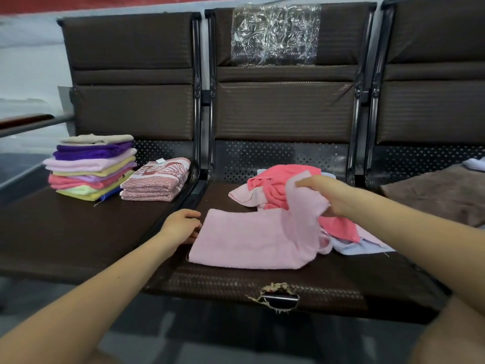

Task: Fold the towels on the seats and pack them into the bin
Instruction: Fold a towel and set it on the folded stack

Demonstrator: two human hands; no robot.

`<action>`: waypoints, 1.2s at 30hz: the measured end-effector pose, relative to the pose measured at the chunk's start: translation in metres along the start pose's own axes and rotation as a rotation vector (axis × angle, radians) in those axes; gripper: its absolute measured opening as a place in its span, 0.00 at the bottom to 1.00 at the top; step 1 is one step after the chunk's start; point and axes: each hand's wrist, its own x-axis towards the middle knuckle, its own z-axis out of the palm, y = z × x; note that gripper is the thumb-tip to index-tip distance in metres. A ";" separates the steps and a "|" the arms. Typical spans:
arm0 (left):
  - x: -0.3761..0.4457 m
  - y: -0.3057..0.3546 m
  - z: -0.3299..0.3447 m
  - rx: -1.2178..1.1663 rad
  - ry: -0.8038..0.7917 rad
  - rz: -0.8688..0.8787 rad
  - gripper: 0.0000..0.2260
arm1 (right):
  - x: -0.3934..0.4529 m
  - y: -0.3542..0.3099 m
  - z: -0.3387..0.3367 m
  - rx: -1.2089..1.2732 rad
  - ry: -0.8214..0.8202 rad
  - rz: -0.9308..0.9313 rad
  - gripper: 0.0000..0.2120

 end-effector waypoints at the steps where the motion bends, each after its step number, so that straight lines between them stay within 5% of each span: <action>1: 0.002 -0.001 -0.002 -0.009 0.020 -0.007 0.13 | -0.002 -0.004 0.015 -0.002 -0.035 -0.022 0.05; 10: -0.005 -0.005 -0.006 -0.028 0.012 -0.020 0.08 | 0.009 0.004 0.139 -0.018 -0.428 0.080 0.06; 12: -0.007 -0.004 -0.005 0.051 0.013 -0.004 0.08 | 0.013 0.007 0.144 -0.032 -0.454 0.099 0.14; 18: -0.003 0.004 -0.005 0.305 -0.040 0.015 0.16 | 0.029 0.002 0.104 -0.099 -0.277 -0.011 0.13; 22: -0.001 0.009 -0.003 0.355 -0.100 0.080 0.14 | 0.036 0.012 0.065 -0.552 -0.043 -0.152 0.12; 28: 0.000 0.017 0.009 0.384 -0.131 0.212 0.08 | 0.041 0.046 0.040 -0.760 -0.150 0.050 0.15; 32: -0.003 0.028 0.014 0.538 -0.048 0.351 0.05 | 0.041 0.056 0.037 -0.700 -0.179 0.015 0.13; 36: -0.008 0.041 0.025 0.441 -0.016 0.457 0.08 | 0.039 0.053 0.037 -0.746 -0.178 0.063 0.15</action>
